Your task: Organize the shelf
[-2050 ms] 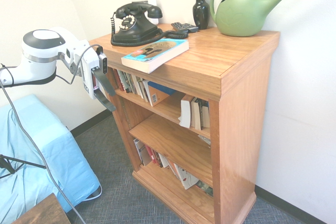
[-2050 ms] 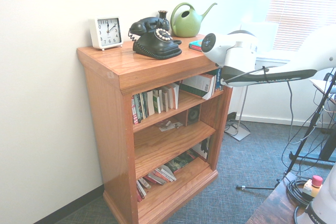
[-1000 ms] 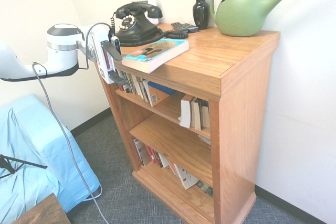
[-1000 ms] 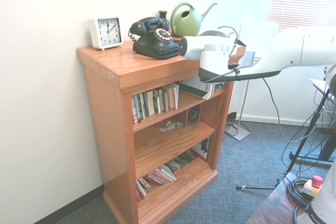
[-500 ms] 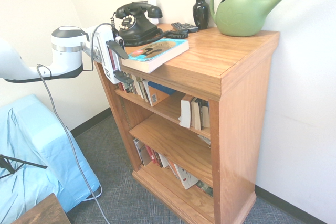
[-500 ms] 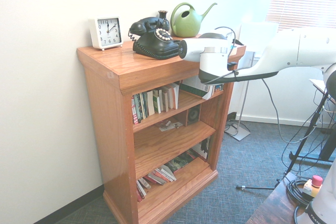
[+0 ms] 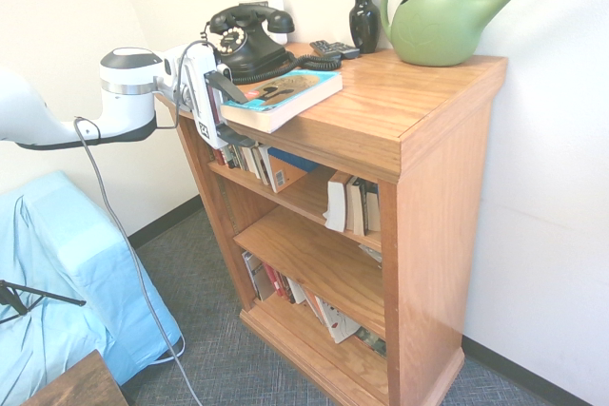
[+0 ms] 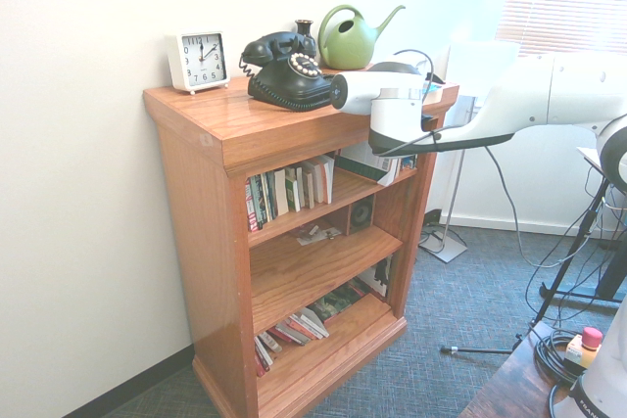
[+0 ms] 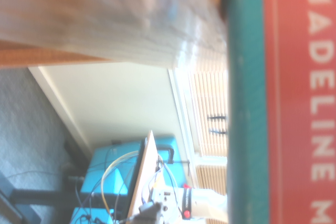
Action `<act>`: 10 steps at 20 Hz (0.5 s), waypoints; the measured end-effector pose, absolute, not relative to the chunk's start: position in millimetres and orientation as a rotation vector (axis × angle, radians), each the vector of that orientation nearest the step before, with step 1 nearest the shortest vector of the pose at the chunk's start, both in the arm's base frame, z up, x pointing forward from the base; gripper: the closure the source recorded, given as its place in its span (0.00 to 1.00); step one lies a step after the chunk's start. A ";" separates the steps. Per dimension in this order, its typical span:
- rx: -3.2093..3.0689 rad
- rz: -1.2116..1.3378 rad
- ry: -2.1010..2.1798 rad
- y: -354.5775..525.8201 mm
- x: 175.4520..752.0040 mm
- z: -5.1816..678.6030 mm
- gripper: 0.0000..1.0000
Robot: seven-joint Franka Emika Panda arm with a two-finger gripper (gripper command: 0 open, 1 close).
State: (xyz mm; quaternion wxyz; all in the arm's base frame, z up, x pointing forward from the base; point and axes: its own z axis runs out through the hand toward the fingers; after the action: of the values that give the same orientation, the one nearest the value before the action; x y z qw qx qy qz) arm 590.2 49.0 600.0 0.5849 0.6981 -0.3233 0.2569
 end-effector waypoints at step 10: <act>1.623 0.618 -0.771 41.1 597.9 622.7 1.00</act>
State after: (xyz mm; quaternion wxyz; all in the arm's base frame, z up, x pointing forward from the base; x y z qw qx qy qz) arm 597.9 41.1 622.7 0.5817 0.6947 -0.3300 0.2646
